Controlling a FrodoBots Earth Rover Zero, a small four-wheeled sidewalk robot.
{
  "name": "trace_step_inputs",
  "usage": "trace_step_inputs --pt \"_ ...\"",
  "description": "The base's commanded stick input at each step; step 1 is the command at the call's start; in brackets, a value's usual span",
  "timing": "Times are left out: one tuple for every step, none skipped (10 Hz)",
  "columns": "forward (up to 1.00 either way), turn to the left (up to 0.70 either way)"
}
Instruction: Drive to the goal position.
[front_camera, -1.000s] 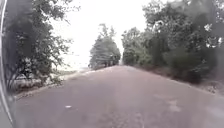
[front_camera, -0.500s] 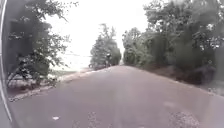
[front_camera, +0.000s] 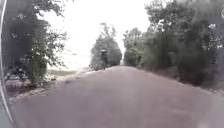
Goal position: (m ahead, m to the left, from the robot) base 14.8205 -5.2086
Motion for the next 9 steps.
trace_step_inputs --pt "0.70 -0.35" --pt "0.70 -0.35" --pt "0.70 -0.35" --pt "0.70 -0.35" --pt "0.70 -0.35" --pt "0.70 -0.35" --pt "0.70 -0.33" --pt "0.70 -0.24" --pt "0.70 -0.18"
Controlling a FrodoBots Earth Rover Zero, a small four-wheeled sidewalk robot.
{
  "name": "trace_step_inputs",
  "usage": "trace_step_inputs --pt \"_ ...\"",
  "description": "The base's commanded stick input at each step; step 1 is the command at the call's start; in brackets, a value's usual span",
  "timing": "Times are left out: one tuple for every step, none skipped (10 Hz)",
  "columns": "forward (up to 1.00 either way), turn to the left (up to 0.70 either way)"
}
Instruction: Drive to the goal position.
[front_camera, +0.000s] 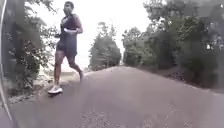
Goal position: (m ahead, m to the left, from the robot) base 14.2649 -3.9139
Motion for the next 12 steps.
trace_step_inputs --pt "0.70 -0.06" --pt "0.70 0.00" --pt "0.70 0.00" --pt "0.70 0.00" --pt "0.70 0.00" --pt "0.70 0.00" --pt "0.70 0.00" --pt "0.70 0.00" --pt "0.70 0.00" --pt "0.70 0.00" --pt "0.70 0.00" --pt "0.70 0.00"
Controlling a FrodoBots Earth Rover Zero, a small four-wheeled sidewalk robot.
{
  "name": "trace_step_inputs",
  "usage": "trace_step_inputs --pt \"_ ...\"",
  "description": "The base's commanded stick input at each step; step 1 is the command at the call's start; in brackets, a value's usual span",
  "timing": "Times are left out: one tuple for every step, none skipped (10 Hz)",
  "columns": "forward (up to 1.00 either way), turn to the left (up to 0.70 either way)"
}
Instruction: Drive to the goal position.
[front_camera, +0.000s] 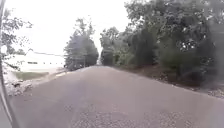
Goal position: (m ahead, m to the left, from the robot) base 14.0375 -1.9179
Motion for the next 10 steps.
trace_step_inputs --pt "0.70 0.00" --pt "0.70 0.00" --pt "0.70 0.00" --pt "0.70 0.00" --pt "0.70 0.00" --pt "0.70 0.00" --pt "0.70 0.00" --pt "0.70 0.00" --pt "0.70 0.00" --pt "0.70 0.00"
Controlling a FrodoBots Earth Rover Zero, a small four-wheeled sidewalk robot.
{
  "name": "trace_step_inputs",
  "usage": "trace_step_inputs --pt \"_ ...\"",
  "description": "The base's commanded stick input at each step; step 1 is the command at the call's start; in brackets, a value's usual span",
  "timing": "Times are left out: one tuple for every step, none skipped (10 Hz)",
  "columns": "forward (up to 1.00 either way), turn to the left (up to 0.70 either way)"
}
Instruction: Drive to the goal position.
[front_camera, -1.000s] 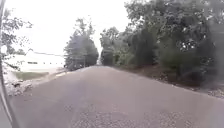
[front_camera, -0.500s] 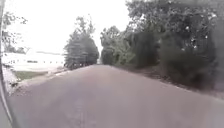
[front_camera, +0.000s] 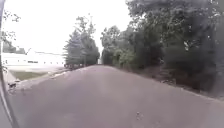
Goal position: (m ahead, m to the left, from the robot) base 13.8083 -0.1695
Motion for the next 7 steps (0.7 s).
trace_step_inputs --pt "0.70 0.00" --pt "0.70 0.00" --pt "0.70 0.00" --pt "0.70 0.00" --pt "0.70 0.00" --pt "0.70 0.00" --pt "0.70 0.00"
